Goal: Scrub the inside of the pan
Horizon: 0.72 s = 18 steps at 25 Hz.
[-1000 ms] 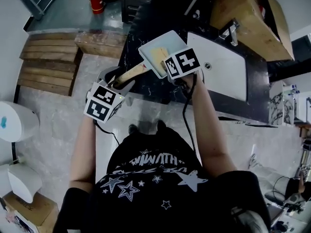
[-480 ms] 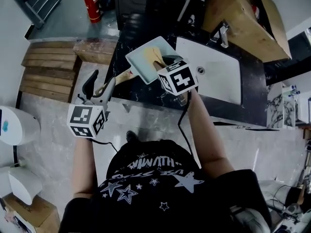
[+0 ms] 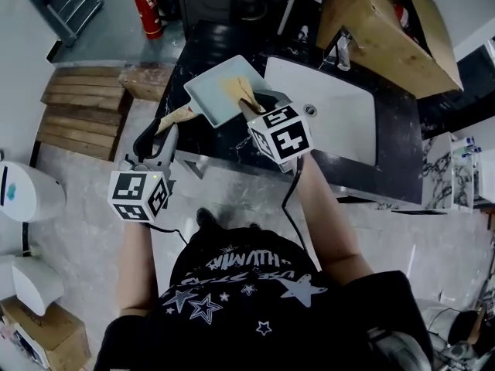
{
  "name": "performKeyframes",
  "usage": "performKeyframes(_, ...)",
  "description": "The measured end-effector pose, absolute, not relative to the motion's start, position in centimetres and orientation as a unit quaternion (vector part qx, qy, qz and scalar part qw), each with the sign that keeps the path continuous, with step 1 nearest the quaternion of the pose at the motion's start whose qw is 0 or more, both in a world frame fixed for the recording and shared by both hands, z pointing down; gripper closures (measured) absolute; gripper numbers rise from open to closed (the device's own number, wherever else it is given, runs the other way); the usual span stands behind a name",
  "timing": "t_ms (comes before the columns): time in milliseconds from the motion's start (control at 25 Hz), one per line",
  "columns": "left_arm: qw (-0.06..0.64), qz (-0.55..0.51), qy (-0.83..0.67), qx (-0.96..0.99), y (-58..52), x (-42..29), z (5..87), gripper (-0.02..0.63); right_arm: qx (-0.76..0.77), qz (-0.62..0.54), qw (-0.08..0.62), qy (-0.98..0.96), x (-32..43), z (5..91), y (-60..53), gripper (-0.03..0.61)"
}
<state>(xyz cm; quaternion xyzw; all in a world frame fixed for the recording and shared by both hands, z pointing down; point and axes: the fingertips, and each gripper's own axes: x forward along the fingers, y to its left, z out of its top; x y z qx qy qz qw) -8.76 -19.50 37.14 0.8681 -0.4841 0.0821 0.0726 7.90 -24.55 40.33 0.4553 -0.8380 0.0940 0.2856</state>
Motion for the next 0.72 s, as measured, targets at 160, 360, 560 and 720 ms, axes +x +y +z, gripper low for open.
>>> performKeyframes(160,0.083,0.079,-0.501,0.858,-17.3,-7.4,37.3,0.548,0.436,0.089,0.281,-0.85,8.6,39.9,-22.1,0.495)
performKeyframes(360,0.088,0.084,-0.512,0.85,-14.4,-5.6,37.8,0.6,0.418,0.087,0.288,-0.857,10.1,40.5,-18.8,0.494)
performKeyframes(560,0.086,0.086,-0.531,0.839,-11.3,-3.9,37.8,0.606,0.397,0.086,0.285,-0.868,11.3,40.6,-16.1,0.495)
performKeyframes(720,0.085,0.091,-0.542,0.831,-8.6,-2.4,38.0,0.606,0.381,0.084,0.286,-0.876,12.3,40.8,-13.9,0.495)
